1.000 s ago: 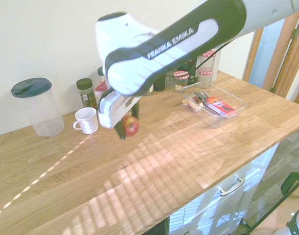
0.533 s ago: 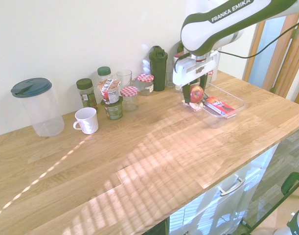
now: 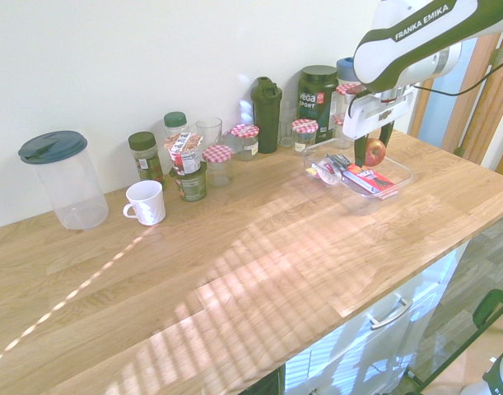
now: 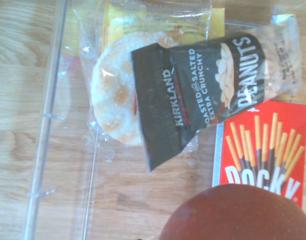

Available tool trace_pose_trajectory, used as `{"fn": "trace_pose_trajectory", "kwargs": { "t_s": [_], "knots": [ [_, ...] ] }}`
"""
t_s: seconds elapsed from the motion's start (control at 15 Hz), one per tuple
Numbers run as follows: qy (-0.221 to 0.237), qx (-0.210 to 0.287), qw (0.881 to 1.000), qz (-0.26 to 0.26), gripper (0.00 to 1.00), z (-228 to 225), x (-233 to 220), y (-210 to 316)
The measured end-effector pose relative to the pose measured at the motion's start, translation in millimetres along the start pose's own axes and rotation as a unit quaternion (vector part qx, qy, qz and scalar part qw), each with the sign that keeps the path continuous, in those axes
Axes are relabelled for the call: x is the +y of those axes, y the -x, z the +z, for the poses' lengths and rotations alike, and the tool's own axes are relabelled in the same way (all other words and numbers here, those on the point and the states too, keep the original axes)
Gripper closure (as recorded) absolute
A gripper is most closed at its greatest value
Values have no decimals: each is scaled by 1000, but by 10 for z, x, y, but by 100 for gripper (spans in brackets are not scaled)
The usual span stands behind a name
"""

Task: Put the apple into the container

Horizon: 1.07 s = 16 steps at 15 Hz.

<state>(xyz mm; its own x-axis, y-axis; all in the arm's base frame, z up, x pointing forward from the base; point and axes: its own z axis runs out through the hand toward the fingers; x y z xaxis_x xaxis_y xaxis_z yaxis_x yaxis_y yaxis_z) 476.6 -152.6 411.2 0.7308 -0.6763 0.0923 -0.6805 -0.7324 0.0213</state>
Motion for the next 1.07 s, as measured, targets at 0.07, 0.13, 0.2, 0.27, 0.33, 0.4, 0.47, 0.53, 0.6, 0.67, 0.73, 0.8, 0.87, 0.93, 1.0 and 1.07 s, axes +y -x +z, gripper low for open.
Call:
{"fn": "trace_pose_trajectory", "kwargs": {
  "t_s": [0.07, 0.13, 0.2, 0.27, 0.33, 0.4, 0.47, 0.53, 0.6, 0.67, 0.73, 0.8, 0.87, 0.93, 1.0, 1.07],
  "knots": [
    [2, -3, 1000, -3, 100, 107, -34, -12],
    [5, -6, 1000, -6, 100, 190, -68, -15],
    [5, -6, 1000, -9, 100, 245, -96, -18],
    [7, -8, 1000, -11, 100, 282, -117, -12],
    [8, -10, 1000, -13, 0, 310, -137, -2],
    [10, -12, 1000, -15, 0, 335, -151, 7],
    [11, -12, 1000, -17, 0, 359, -164, 12],
    [11, -11, 1000, -18, 0, 385, -177, 15],
    [11, -12, 1000, -19, 0, 424, -188, 26],
    [11, -12, 1000, -20, 0, 470, -196, 43],
    [12, -13, 1000, -21, 0, 514, -205, 61],
    [12, -12, 1000, -22, 0, 528, -219, 68],
    [11, -11, 1000, -23, 0, 526, -228, 69],
    [11, -11, 1000, -23, 0, 527, -236, 72],
    [11, -10, 1000, -23, 0, 526, -240, 74],
    [10, -10, 1000, -23, 0, 525, -241, 73]
  ]
}}
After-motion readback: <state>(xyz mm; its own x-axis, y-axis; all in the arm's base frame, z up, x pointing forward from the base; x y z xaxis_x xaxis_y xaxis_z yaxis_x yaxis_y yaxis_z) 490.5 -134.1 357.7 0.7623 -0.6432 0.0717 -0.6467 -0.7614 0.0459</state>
